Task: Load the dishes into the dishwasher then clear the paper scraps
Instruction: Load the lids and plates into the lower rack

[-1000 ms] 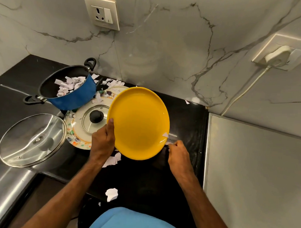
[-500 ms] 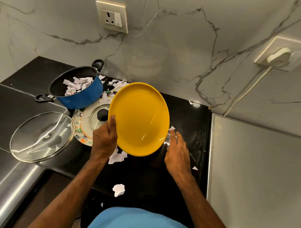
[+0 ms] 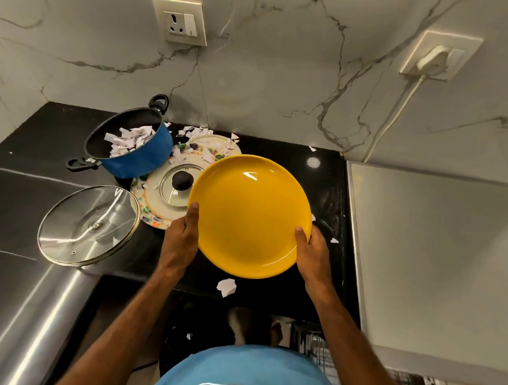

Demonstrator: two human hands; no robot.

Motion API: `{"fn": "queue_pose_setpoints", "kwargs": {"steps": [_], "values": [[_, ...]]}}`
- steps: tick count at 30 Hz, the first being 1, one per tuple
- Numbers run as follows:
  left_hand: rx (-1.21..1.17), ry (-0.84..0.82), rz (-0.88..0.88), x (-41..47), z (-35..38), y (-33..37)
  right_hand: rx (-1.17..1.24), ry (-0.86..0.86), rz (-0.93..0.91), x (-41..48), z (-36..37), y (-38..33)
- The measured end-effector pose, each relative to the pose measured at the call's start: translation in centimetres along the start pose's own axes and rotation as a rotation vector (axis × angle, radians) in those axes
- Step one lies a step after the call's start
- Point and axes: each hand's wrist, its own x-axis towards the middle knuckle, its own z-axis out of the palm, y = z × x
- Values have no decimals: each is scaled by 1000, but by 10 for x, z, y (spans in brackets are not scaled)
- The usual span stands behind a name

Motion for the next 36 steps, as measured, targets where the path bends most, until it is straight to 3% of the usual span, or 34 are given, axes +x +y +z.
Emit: {"fn": "queue_pose_setpoints", "kwargs": {"steps": [7,20,29,36], "values": [[37,-189,-121,-33,-4,-35,-31,183,83,-80,-22,35],[182,-593,-61,-132,66,-57,30,534,288,-233,-102,110],[393,-860,171,-179,145,-24,80,789,335,-299,-180,147],[518,-968,306,-252,245,-14,89,935,396,-378,-266,188]]}}
